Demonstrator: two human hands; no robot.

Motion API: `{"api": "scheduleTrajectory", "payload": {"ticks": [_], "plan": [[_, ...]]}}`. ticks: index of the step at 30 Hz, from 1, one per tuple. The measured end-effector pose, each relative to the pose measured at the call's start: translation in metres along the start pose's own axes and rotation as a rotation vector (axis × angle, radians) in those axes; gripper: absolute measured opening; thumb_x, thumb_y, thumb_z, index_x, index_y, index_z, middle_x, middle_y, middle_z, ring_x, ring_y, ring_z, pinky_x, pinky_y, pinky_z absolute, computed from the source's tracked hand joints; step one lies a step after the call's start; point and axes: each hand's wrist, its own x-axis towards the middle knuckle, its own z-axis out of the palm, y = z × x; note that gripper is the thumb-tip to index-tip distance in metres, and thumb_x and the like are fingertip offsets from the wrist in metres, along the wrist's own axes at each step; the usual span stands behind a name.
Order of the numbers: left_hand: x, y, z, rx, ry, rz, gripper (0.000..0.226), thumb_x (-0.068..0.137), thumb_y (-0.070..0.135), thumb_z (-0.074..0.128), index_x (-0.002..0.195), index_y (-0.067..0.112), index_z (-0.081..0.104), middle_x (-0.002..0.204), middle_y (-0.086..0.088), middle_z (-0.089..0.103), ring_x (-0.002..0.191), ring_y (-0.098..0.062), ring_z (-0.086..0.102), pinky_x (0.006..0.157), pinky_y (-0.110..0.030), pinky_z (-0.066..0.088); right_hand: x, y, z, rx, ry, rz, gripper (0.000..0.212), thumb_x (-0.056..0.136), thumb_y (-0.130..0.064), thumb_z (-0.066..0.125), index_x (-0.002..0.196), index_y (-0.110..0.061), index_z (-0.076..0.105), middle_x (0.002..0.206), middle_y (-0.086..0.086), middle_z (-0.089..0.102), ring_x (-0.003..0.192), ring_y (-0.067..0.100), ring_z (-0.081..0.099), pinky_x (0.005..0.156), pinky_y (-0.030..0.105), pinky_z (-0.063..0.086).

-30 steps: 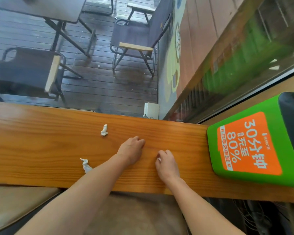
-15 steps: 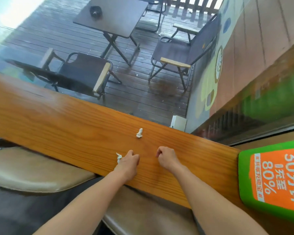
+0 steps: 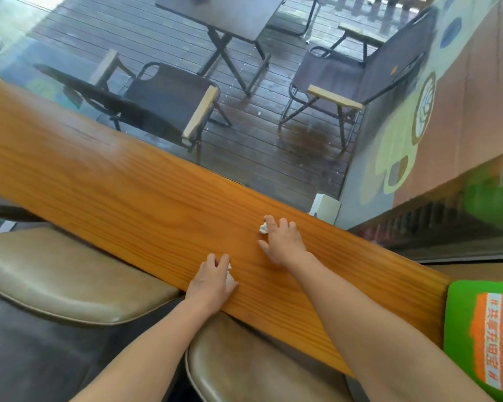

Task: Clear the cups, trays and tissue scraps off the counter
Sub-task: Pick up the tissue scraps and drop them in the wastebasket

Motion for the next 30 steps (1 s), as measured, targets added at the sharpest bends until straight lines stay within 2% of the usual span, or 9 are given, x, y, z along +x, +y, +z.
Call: {"api": "scheduleTrajectory", "payload": {"ticks": [3, 8, 11, 13, 15, 19, 22, 27, 30], "plan": [[0.001, 0.001, 0.011, 0.001, 0.017, 0.032, 0.036, 0.09, 0.034, 0.061, 0.119, 0.027, 0.039, 0.111, -0.002, 0.044, 0.093, -0.018, 0.052, 0.077, -0.034, 0.053, 0.01, -0.003, 0.01, -0.061, 0.023, -0.03, 0.053, 0.098, -0.038, 0.051, 0.145, -0.028, 0.029, 0.13, 0.012, 0.045, 0.115, 0.03, 0.044, 0.096, 0.042, 0.044], [0.001, 0.0, 0.014, 0.046, -0.004, 0.14, 0.013, 0.095, 0.009, 0.05, 0.103, 0.017, 0.043, 0.102, -0.006, 0.047, 0.081, -0.02, 0.048, 0.07, -0.034, 0.048, 0.0, -0.001, 0.018, 0.004, 0.11, -0.074, 0.032, 0.102, -0.009, 0.037, 0.131, -0.018, 0.046, 0.118, 0.008, 0.054, 0.103, 0.027, 0.048, 0.083, 0.038, 0.047], [0.0, 0.0, 0.013, 0.11, -0.047, 0.154, 0.016, 0.092, 0.001, 0.048, 0.1, 0.014, 0.044, 0.104, -0.008, 0.046, 0.087, -0.022, 0.047, 0.073, -0.034, 0.046, -0.017, 0.003, 0.022, 0.077, 0.063, -0.048, 0.024, 0.101, -0.006, 0.037, 0.119, -0.015, 0.05, 0.11, 0.008, 0.052, 0.101, 0.028, 0.049, 0.078, 0.038, 0.046], [0.001, 0.001, 0.01, 0.117, -0.067, 0.134, 0.013, 0.093, 0.001, 0.046, 0.1, 0.012, 0.046, 0.106, -0.009, 0.047, 0.091, -0.023, 0.047, 0.076, -0.032, 0.042, -0.03, 0.006, 0.024, 0.12, 0.026, -0.001, 0.012, 0.1, -0.007, 0.039, 0.104, -0.016, 0.046, 0.106, 0.008, 0.046, 0.097, 0.029, 0.05, 0.073, 0.038, 0.044], [0.001, 0.003, 0.007, 0.122, -0.099, 0.103, 0.009, 0.095, 0.005, 0.043, 0.1, 0.011, 0.048, 0.108, -0.01, 0.047, 0.095, -0.026, 0.047, 0.078, -0.033, 0.039, -0.043, 0.009, 0.025, 0.153, 0.007, 0.054, 0.011, 0.098, -0.006, 0.04, 0.097, -0.016, 0.041, 0.106, 0.008, 0.043, 0.092, 0.028, 0.049, 0.072, 0.038, 0.042], [-0.006, 0.015, -0.005, 0.141, -0.215, 0.041, 0.018, 0.1, 0.014, 0.041, 0.108, 0.007, 0.055, 0.116, -0.013, 0.049, 0.102, -0.03, 0.051, 0.086, -0.035, 0.042, -0.068, 0.018, 0.016, 0.218, -0.085, 0.122, 0.009, 0.097, -0.01, 0.038, 0.099, -0.011, 0.047, 0.11, 0.013, 0.05, 0.094, 0.03, 0.051, 0.078, 0.04, 0.045], [-0.019, 0.03, -0.015, 0.136, -0.272, 0.037, 0.022, 0.1, 0.017, 0.044, 0.114, 0.006, 0.057, 0.124, -0.013, 0.051, 0.109, -0.029, 0.053, 0.086, -0.031, 0.042, -0.097, 0.024, 0.006, 0.247, -0.16, 0.105, 0.017, 0.099, -0.02, 0.042, 0.109, -0.009, 0.05, 0.113, 0.015, 0.057, 0.097, 0.031, 0.055, 0.079, 0.04, 0.046], [-0.051, 0.075, -0.035, 0.138, -0.247, 0.118, 0.033, 0.103, 0.026, 0.036, 0.12, 0.003, 0.052, 0.126, -0.016, 0.054, 0.113, -0.03, 0.052, 0.084, -0.03, 0.04, -0.16, 0.037, -0.012, 0.257, -0.122, 0.173, 0.029, 0.101, -0.023, 0.038, 0.118, -0.005, 0.054, 0.123, 0.018, 0.056, 0.108, 0.035, 0.056, 0.086, 0.04, 0.048], [-0.066, 0.107, -0.043, 0.127, -0.217, 0.236, 0.027, 0.1, 0.02, 0.04, 0.115, 0.003, 0.056, 0.115, -0.015, 0.06, 0.108, -0.031, 0.057, 0.083, -0.031, 0.042, -0.202, 0.049, -0.019, 0.318, -0.044, 0.303, 0.03, 0.1, -0.024, 0.036, 0.115, -0.005, 0.055, 0.123, 0.018, 0.057, 0.106, 0.035, 0.056, 0.085, 0.04, 0.047]]}}
